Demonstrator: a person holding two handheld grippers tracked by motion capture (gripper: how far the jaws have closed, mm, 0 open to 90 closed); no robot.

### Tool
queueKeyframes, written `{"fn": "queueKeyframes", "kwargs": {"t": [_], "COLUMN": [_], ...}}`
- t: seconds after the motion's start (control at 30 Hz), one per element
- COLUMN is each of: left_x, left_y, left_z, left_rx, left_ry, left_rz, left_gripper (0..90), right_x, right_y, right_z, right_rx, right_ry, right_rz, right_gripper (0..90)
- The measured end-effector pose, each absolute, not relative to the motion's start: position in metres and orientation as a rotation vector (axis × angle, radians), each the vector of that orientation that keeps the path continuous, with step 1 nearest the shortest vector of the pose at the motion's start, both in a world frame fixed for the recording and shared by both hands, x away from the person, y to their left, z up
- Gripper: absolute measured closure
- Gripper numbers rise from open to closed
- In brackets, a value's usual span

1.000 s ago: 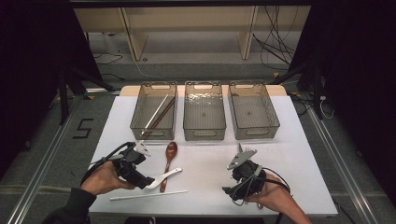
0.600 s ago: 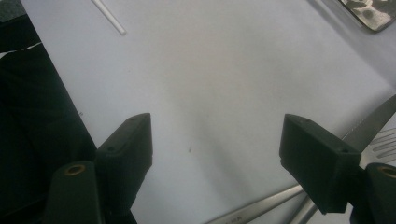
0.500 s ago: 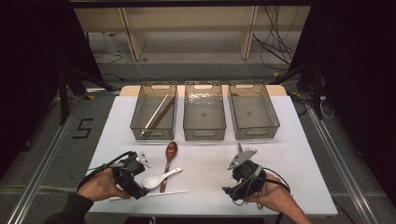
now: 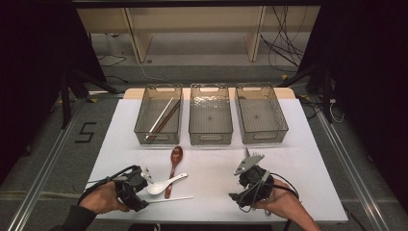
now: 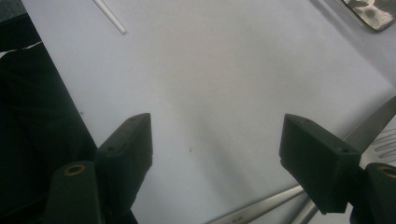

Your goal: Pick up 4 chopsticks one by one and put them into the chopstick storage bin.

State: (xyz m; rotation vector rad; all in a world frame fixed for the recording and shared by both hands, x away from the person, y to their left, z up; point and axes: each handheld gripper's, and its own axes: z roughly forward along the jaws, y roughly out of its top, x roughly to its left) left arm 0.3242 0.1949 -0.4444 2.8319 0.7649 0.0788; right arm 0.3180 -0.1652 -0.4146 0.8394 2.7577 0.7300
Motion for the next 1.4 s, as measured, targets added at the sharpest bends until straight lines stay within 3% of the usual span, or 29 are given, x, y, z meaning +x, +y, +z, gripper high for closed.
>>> {"fn": "queueKeyframes", "kwargs": {"t": [0.6, 1.0, 1.4], "left_x": [0.322, 0.323, 0.320], "left_y": [0.192, 0.191, 0.189], "left_z": [-0.456, -0.461, -0.461], "left_rx": [2.876, 2.921, 2.960], "left_ry": [0.665, 0.611, 0.436], "left_rz": [0.041, 0.042, 0.040], "left_gripper": [62.8, 71.9, 82.2], "right_x": [0.318, 0.318, 0.318], "right_y": [-0.165, -0.165, -0.165], "right_z": [-0.414, -0.415, -0.415], "right_rx": [0.849, 0.846, 0.844], "right_ry": [2.751, 2.759, 2.764], "right_rz": [0.734, 0.726, 0.719], "right_gripper": [26.6, 26.7, 26.8]}}
